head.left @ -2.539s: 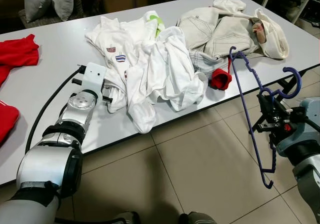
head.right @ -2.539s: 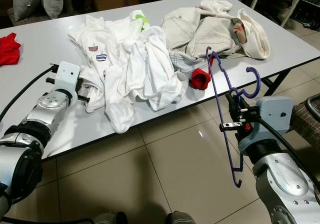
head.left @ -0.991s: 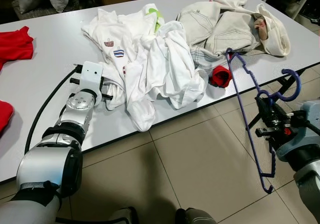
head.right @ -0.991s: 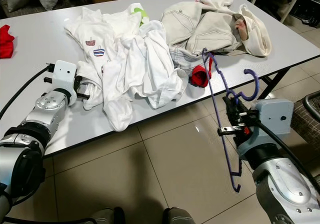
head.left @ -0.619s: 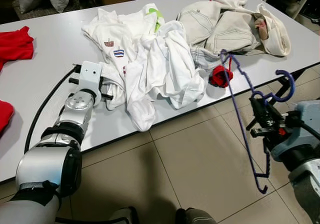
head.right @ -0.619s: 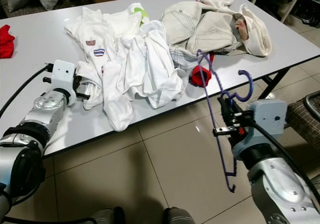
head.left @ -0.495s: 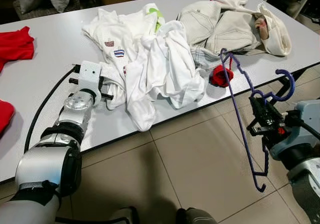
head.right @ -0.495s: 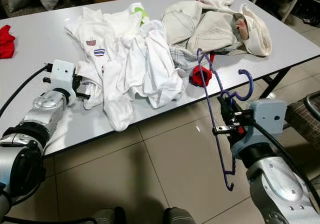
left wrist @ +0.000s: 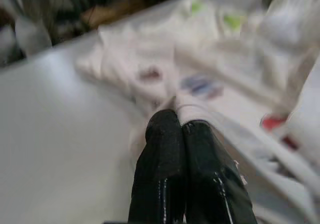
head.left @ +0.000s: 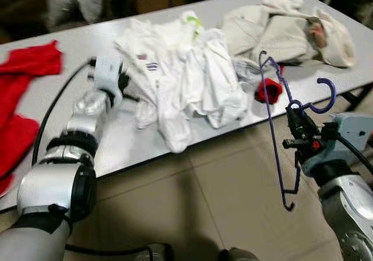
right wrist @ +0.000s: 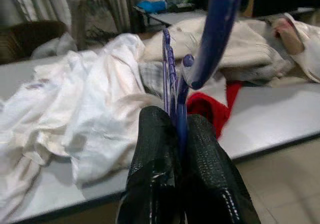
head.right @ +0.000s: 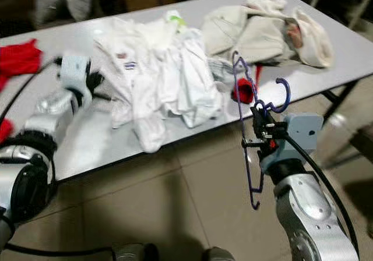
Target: Hang hanger
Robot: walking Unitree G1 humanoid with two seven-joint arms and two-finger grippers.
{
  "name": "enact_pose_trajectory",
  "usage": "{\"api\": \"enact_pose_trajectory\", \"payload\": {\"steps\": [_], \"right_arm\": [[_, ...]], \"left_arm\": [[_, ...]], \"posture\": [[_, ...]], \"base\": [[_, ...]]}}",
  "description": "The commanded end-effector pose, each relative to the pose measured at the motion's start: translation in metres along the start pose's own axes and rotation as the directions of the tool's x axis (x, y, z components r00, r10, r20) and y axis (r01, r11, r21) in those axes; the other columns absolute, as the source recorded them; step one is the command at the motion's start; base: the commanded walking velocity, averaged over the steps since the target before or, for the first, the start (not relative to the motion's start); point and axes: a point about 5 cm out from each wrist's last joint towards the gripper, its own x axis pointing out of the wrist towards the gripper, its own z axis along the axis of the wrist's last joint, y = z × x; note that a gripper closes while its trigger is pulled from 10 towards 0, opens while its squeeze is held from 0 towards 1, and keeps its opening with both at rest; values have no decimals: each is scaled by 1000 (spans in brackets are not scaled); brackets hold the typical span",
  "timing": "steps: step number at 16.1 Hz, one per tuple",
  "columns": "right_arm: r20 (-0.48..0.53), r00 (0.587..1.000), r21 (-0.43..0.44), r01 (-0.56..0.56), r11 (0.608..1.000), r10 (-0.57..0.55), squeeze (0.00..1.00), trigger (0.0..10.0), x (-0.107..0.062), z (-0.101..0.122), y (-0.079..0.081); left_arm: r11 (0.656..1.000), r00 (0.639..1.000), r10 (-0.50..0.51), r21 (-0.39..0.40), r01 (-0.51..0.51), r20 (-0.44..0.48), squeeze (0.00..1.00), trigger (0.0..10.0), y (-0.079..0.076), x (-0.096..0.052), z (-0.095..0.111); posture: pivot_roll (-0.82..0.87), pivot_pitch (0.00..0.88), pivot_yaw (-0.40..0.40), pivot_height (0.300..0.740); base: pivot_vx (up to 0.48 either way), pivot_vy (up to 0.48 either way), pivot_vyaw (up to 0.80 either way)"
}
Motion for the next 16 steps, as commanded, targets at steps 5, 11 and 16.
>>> {"api": "enact_pose_trajectory", "payload": {"steps": [5,11,16], "right_arm": [[32,988,-3,-153,988,153,0,10000,0,1,12],[-6,867,34,-499,866,499,0,10000,-7,8,36],[-36,831,44,-554,832,555,0,10000,-9,4,44]], "left_arm": [[993,980,-119,14,119,157,0,0,-10,-3,53],[992,926,-110,-12,123,361,0,0,-16,-4,130],[998,908,-45,56,24,416,0,0,3,-11,161]], "posture": [[-109,0,122,740],[-88,0,105,740],[-88,0,123,740]], "base": [[0,0,0],[0,0,0],[0,0,0]]}}
